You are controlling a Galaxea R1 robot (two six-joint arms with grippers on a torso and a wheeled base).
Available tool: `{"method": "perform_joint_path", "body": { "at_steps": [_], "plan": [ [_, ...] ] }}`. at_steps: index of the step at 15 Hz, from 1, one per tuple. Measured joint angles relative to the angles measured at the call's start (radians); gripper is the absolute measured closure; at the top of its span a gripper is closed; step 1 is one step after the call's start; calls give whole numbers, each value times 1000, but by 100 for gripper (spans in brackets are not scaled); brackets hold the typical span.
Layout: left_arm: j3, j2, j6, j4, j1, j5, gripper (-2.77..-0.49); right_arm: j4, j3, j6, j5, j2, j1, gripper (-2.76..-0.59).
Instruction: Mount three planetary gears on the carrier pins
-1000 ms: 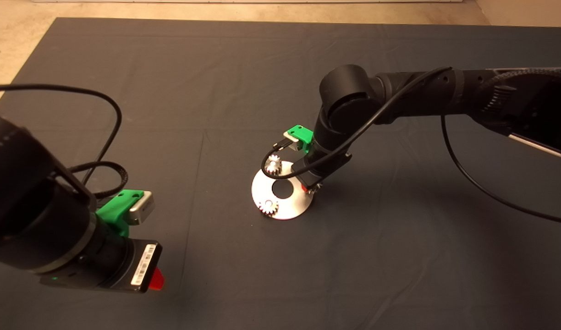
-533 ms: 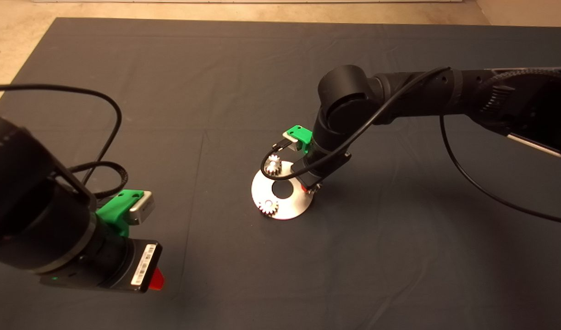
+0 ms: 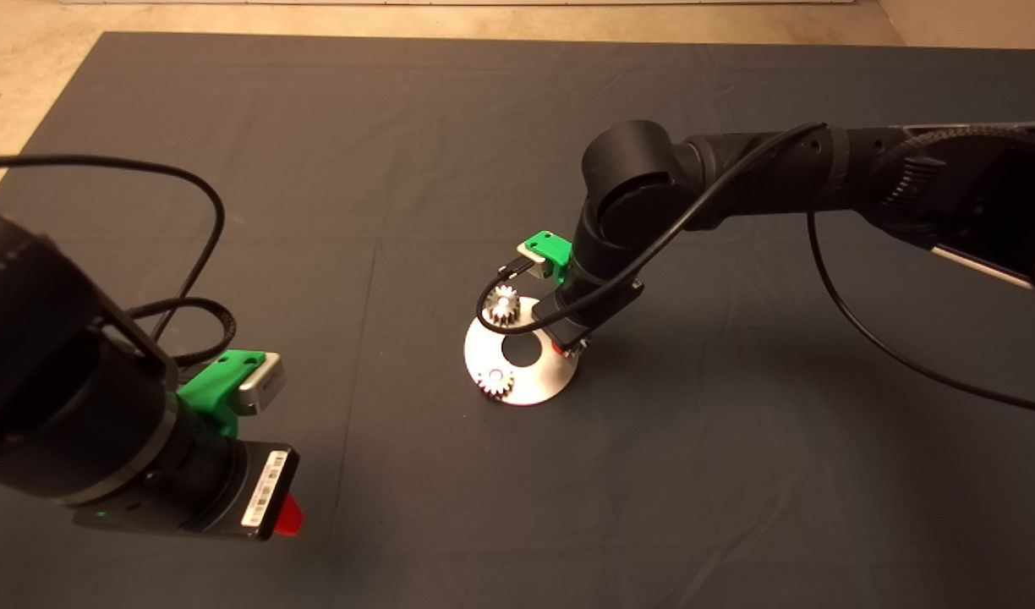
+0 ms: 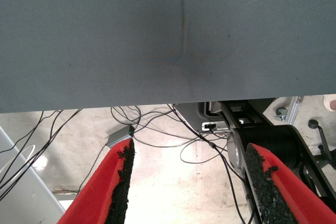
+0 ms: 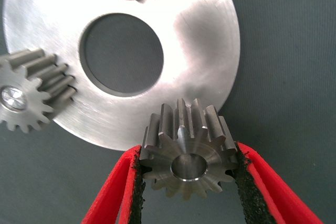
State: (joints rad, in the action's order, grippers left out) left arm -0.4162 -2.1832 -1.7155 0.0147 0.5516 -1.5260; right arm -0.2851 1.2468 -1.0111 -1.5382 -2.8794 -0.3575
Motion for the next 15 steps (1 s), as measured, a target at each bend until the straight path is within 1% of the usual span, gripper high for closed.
{"method": "perform_joint_path", "body": {
  "at_steps": [2, 3, 5, 6, 8, 12, 15],
  "plan": [
    [0, 0, 0, 0, 0, 0, -144, -1, 0, -1, 5, -3, -3, -107],
    [0, 0, 0, 0, -2, 0, -144, -2, 0, -1, 3, -5, -9, -107],
    [0, 0, 0, 0, -3, 0, -144, -3, -3, -3, 5, -14, -26, -107],
    [0, 0, 0, 0, -3, 0, -144, -3, -6, -3, 6, -17, -29, -107],
    [0, 0, 0, 0, -3, 0, -144, -3, -10, -3, 8, -18, -28, -107],
    [0, 0, 0, 0, -3, 0, -144, -3, -14, -3, 6, -18, -27, -107],
    [0, 0, 0, 0, -3, 0, -144, -3, -25, -3, 8, -2, -25, -107]
  ]
}}
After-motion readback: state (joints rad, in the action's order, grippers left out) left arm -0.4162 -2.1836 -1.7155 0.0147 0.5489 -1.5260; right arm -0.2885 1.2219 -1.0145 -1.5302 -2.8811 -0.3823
